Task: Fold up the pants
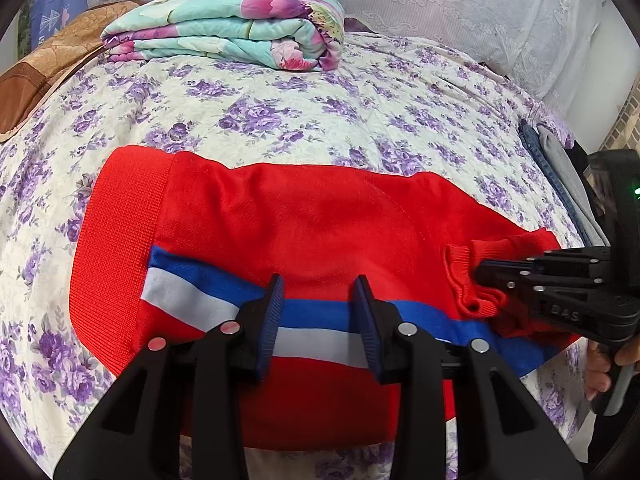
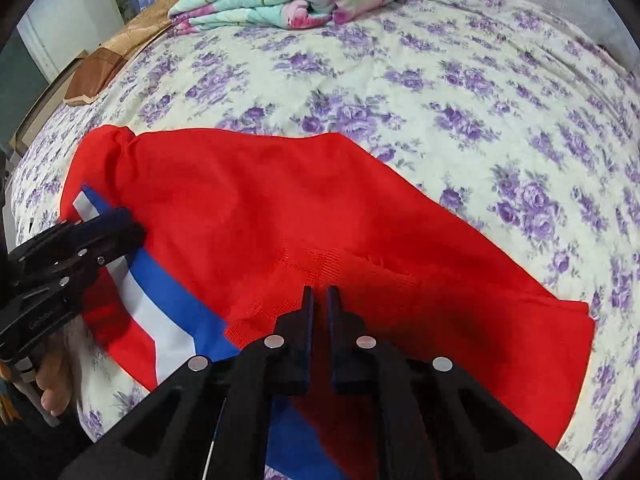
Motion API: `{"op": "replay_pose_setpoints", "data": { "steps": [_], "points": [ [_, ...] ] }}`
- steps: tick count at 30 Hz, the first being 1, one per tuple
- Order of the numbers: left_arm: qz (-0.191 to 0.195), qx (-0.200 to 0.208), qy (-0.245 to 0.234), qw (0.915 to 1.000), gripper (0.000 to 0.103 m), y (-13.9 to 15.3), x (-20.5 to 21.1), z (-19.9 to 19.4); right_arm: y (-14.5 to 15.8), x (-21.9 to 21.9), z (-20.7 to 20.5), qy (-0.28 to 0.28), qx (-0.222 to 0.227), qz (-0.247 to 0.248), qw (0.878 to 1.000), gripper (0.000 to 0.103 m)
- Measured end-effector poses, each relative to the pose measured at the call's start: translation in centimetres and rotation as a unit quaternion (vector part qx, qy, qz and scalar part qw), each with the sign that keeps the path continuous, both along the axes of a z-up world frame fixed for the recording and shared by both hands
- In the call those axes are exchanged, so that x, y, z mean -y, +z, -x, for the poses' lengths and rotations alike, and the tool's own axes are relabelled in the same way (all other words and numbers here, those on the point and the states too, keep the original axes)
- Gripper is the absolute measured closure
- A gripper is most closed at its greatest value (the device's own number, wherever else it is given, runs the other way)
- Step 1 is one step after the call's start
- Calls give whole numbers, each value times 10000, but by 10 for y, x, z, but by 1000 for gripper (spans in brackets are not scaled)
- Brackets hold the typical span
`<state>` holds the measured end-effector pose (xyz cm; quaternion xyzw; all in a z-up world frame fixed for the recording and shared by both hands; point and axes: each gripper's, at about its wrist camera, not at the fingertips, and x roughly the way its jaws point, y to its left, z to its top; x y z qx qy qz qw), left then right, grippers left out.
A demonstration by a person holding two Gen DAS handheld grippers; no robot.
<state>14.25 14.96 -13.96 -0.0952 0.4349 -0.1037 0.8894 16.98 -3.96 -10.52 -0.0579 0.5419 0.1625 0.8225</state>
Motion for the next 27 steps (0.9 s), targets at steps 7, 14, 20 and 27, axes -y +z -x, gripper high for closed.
{"op": "replay_pose_setpoints", "data": {
  "steps": [7,14,20,27],
  "points": [
    [40,6,-5,10000,66,0,-1,0,62,47,72,-283,1090,-993,9887,43],
    [414,251,164,9987,59,14,-15,20,41,115,118,-1115,1049,-1160,9814,39],
    [484,221,885,9947,44,20,-43,69,39,158,141,-1328,1352,-1282,9735,38],
    [858,-237,1759,9804,28,8,-68,98,26,179,154,-1139,1305,-1725,9697,38]
  ]
}}
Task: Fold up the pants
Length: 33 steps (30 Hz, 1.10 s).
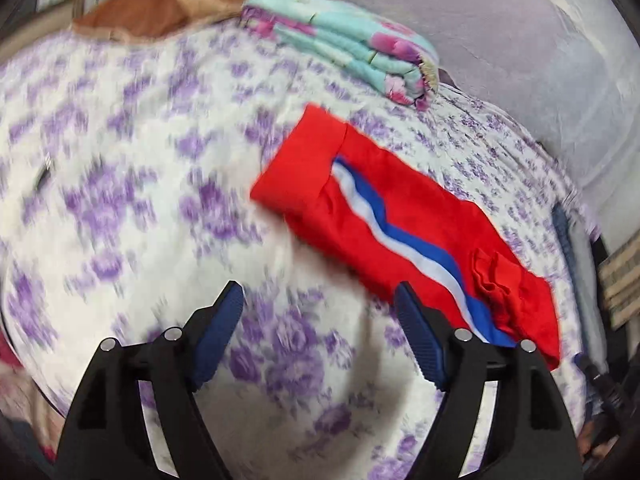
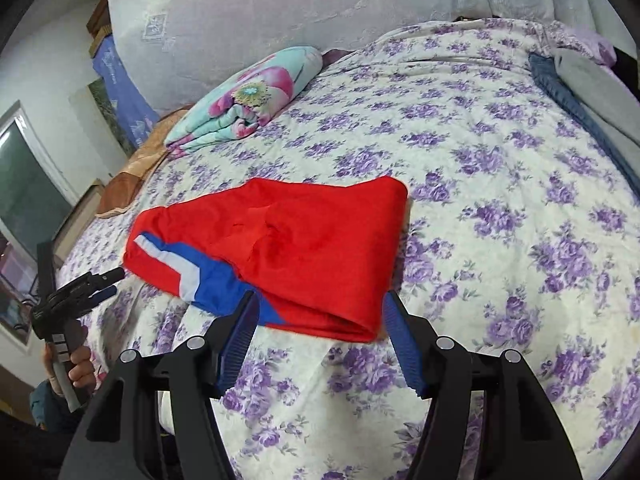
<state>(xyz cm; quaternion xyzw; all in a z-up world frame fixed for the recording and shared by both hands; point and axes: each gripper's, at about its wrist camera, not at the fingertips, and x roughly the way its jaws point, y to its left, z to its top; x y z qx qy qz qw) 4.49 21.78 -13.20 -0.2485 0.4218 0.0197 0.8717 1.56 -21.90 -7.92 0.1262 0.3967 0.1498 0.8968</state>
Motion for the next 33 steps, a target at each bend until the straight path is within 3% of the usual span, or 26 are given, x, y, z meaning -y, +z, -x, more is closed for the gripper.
{"op": "replay_pose_setpoints", "data": {
  "steps": [4,9,12,16,20,26,29,33],
  "points": [
    [665,-112,69,9977,28,-11,-6,-13,-1,13,9,-49,74,-145,9999,38],
    [840,-185,204,9961,28,-21,-7,-58,0,29,22,-288,119,-303,9991,38],
    [699,-225,353,9967,28,-21,-7,-86,2,33,31,-390,172,-279,9987,38],
    [590,-58,129,9982,74,-17,-2,-96,0,35,39,-534,112,-201,9983,37],
    [765,281,19,9967,75,-20,-6,-90,-7,29,32,-598,-128,-122,9981,37],
    [919,355,-12,9951,74,-28,-9,-90,-6,-7,19,-287,-162,59,9994,37],
    [981,402,-81,9943,74,-29,-10,-88,-7,-38,-2,36,-381,279,9989,37],
    [1429,407,-185,9887,74,-36,-19,-87,9,-95,-40,792,-376,475,9950,35]
  ]
}}
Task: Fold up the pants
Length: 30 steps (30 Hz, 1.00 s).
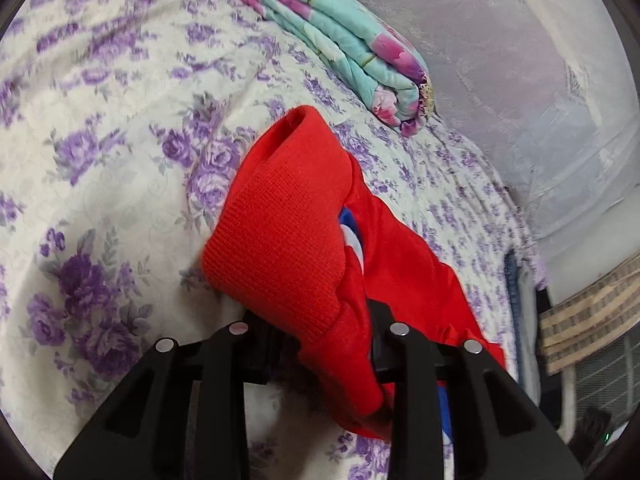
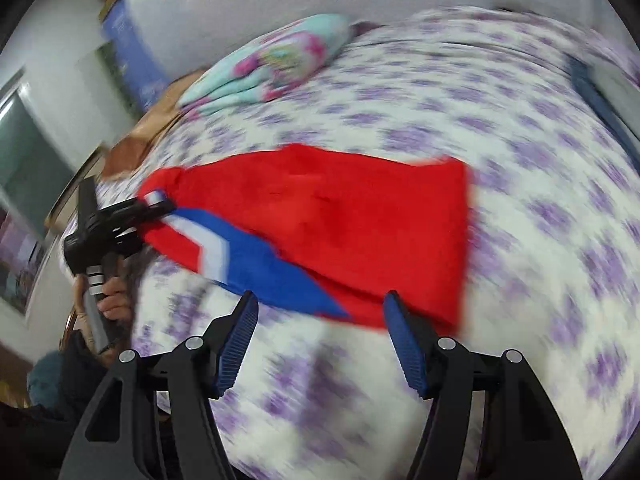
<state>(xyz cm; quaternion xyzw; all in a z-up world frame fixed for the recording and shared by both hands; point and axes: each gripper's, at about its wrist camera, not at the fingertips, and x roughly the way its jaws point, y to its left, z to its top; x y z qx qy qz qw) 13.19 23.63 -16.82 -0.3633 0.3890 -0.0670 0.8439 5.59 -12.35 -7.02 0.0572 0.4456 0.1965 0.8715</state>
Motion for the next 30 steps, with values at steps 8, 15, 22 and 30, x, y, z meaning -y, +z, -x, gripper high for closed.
{"op": "replay_pose_setpoints", "data": {
  "steps": [8,15,22,30],
  "points": [
    [94,41,-41,9999,74,0,1,3,-14,-104,-95,916,-236,282,9951,101],
    [141,72,-90,9998,74,0,2,2,-56,-133,-123,975,-968,397,9897,100],
    [106,66,-117,9999,74,1,4,1,-51,-129,-118,871,-930,315,9913,99],
    [-109,33,-29,9999,73,6,5,3,-4,-35,-52,241,-136,-321,9991,96]
  ]
}}
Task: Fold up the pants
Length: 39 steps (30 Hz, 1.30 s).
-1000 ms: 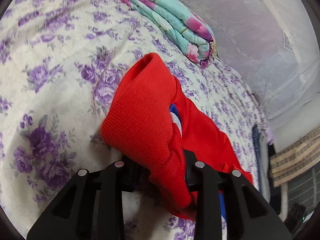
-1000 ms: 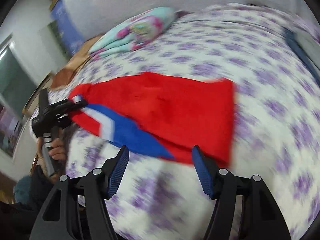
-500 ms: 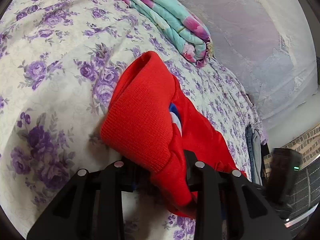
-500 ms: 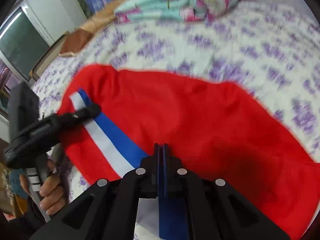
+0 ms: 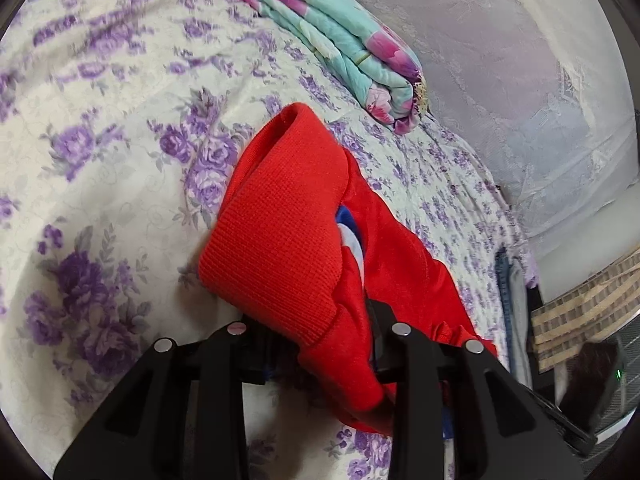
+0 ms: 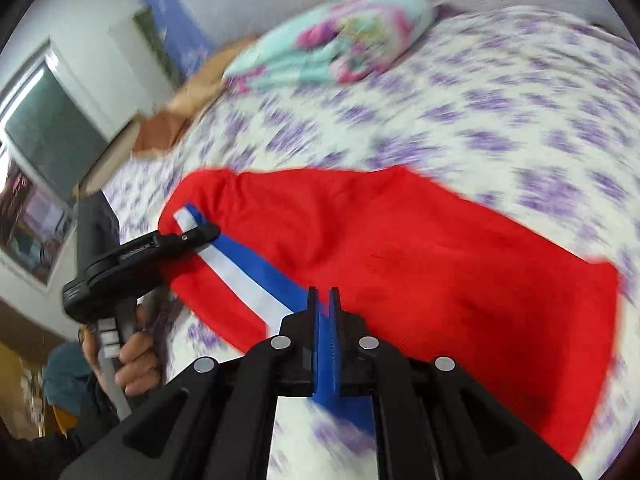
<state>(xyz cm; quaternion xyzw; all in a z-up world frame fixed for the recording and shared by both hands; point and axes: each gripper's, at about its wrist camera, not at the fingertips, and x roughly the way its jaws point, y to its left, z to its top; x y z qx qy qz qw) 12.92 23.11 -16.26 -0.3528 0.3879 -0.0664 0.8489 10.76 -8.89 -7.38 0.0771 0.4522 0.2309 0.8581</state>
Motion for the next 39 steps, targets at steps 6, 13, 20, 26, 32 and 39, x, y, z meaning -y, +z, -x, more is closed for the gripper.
{"op": "replay_pose_setpoints", "data": {
  "steps": [6,13,20,26,32,39],
  "points": [
    [-962,266,-239,9947,75,48,25,2,1,77,44,-750,111,-117,9971,96],
    [-2223,1117,-1347,9591,76,134,130,30,0,122,75,-1014,480,-444,9927,96],
    [-2749,833,-2829,9151,81,119,267,24,3,165,100,-1283,701,-601,9874,96],
    [-2879,1,-3496,8916,81,58,328,1,-14,200,118,-1587,595,-766,9825,96],
    [-2737,-91,-3830,8822,31,55,340,12,-34,206,107,-1536,272,-862,9840,96],
    [-2215,914,-3107,9198,16,125,275,53,7,186,82,-1047,637,-840,9889,96]
  ]
}}
